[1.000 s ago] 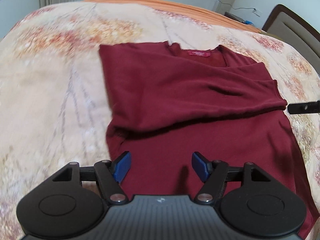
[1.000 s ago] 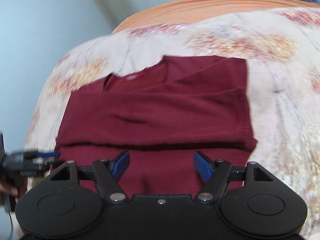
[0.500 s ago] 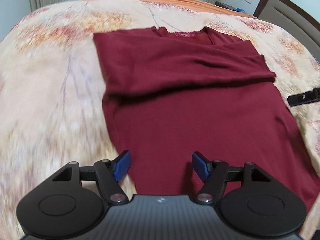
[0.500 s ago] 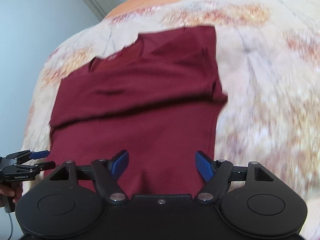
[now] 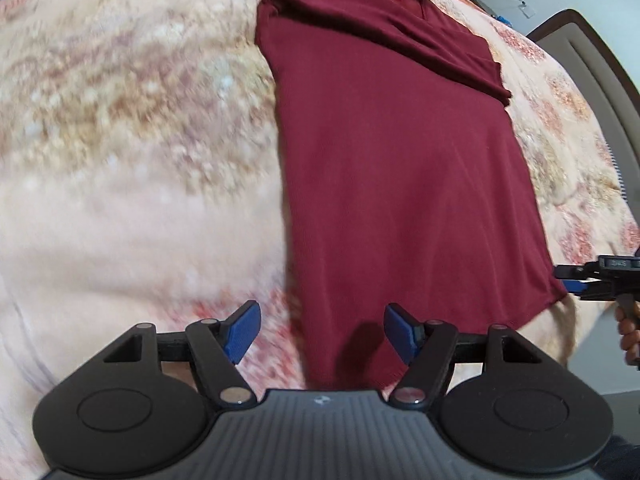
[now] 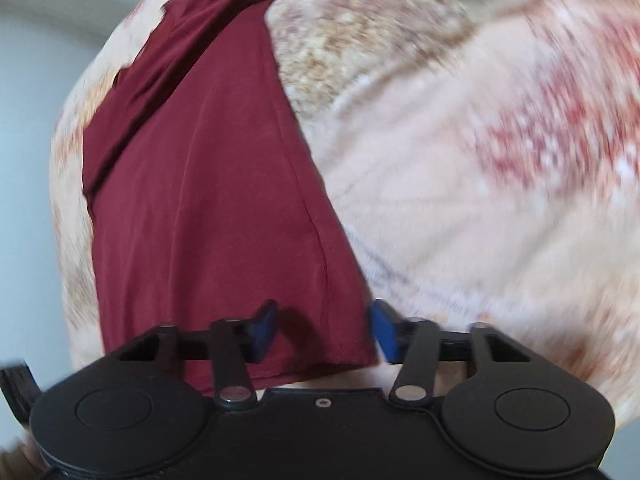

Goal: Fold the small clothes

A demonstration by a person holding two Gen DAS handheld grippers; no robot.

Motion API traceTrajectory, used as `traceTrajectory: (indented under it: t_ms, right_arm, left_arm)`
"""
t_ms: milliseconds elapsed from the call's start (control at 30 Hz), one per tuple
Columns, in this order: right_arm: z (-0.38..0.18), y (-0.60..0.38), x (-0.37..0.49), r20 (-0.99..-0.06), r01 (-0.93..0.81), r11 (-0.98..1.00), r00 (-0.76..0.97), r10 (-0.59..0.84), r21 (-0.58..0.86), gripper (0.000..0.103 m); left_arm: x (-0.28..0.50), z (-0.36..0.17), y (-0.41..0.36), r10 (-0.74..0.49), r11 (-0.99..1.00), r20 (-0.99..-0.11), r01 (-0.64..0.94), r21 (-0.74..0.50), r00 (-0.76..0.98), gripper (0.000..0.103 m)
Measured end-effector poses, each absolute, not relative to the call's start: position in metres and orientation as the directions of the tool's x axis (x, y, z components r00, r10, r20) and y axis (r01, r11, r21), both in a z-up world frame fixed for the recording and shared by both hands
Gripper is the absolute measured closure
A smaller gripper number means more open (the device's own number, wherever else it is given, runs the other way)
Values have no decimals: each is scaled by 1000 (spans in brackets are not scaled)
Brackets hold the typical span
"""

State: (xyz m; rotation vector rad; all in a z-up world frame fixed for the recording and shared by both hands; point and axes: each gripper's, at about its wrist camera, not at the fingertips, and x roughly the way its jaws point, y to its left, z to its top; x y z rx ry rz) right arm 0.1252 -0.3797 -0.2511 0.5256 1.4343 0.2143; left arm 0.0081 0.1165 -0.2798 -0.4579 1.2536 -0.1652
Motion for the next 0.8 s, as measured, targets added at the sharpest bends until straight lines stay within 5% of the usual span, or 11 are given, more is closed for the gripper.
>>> traceTrajectory:
  t_ms: [100,167,233,333,500,567,667,800]
  right_arm:
    - [-253,-374,123,-900,166,885,113,420,434,97]
    - [-248,-373,124,-904,154,891,110,414,427,98]
    - [-241,-379,123,-892,167,877,122,435,451,99]
    - [-225,-403,115,-854,204,829,162,495,520,99]
    - [-196,-434,108,-707,237,666,257,659,707,100]
    - [-195,-441,108,-679,239,635,255,689,735,100]
    - [-224,-440,113,-806,247,768,128,578,591,100]
    - [-229,-424,114,-853,163,838,113,509,521,94]
  left_arm:
    - [8,-285,114,-381,888,-875,-145,-436,299,31]
    - [11,-290,114,-426,857,-856,-175,-485,292,39]
    - [14,-295,112,-455,836,-847,-196,-513,273,86]
    - [11,-287,103,-430,853,-854,-179,-491,293,95]
    - [-7,-255,117,-535,737,-734,-193,-647,418,97]
    - [-15,-255,123,-489,755,-760,-228,-614,428,98]
    - [-21,-289,119,-332,870,-901,-280,-407,278,100]
    - [-22,-276,115,-313,860,-888,-297,-416,338,96]
